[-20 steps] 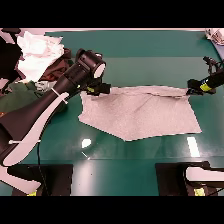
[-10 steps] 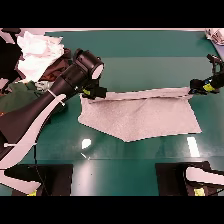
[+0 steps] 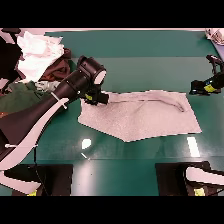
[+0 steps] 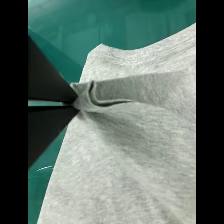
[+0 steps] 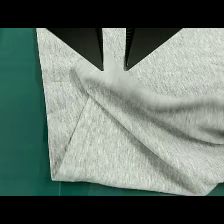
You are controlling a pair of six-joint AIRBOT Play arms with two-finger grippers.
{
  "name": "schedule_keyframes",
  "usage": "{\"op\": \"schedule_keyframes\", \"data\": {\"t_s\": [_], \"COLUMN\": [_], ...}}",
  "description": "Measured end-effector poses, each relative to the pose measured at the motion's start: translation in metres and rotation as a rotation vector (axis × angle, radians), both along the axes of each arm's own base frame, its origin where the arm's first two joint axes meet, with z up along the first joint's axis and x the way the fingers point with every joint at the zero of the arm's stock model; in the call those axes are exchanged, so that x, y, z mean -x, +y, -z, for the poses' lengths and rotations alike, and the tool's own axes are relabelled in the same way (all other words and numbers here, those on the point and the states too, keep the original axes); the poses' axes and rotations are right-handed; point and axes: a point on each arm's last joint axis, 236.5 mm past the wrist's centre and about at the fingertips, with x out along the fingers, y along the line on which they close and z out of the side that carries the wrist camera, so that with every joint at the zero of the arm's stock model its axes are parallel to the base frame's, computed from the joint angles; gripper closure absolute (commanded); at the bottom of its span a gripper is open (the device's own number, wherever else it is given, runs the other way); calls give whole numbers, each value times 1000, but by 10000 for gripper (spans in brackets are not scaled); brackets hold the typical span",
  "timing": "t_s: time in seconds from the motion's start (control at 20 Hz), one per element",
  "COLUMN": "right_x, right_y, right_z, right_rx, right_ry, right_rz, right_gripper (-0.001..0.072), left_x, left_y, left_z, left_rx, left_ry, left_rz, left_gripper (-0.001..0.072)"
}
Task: Fold the shirts.
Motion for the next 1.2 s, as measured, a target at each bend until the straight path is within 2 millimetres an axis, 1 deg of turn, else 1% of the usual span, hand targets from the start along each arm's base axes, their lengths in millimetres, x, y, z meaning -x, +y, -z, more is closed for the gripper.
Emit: {"op": "schedule_keyframes", "data": {"t_s": [0.15, 0.25, 0.35, 0.5, 0.6, 0.7, 0.8, 0.9, 0.95, 1.0, 1.05, 1.2], "right_x": [2, 3, 1, -1, -2, -3, -4, -4, -4, -4, -4, -4], "right_y": [-1, -1, -2, -4, -4, -4, -4, -4, -4, -4, -4, -4], "right_z": [-8, -15, -19, -20, -18, -16, -15, -15, -15, -15, -15, -15], "right_rx": [13, 22, 32, 37, 36, 36, 36, 36, 35, 35, 35, 35], "right_ry": [-15, -34, -52, -64, -60, -59, -58, -57, -58, -57, -57, -57], "right_rz": [-3, -7, -8, -9, -10, -9, -9, -9, -9, -9, -9, -9], "right_gripper": [545, 545, 545, 545, 545, 544, 541, 467, 447, 447, 447, 447], "left_x": [5, 7, 8, 9, 12, 16, 21, 24, 23, 22, 19, 13], "left_y": [1, 2, 5, 13, 19, 22, 25, 28, 30, 32, 34, 40], "left_z": [0, -7, -20, -42, -49, -49, -43, -39, -38, -39, -40, -47], "left_rx": [-6, -2, 10, 18, 15, 11, 2, -10, -19, -26, -30, -31], "left_ry": [17, 12, -14, -58, -67, -61, -42, -32, -36, -45, -57, -90], "left_rz": [12, 18, 25, 38, 46, 51, 56, 58, 59, 59, 59, 56], "left_gripper": [681, 681, 681, 680, 680, 680, 680, 675, 416, 135, -13, -13]}}
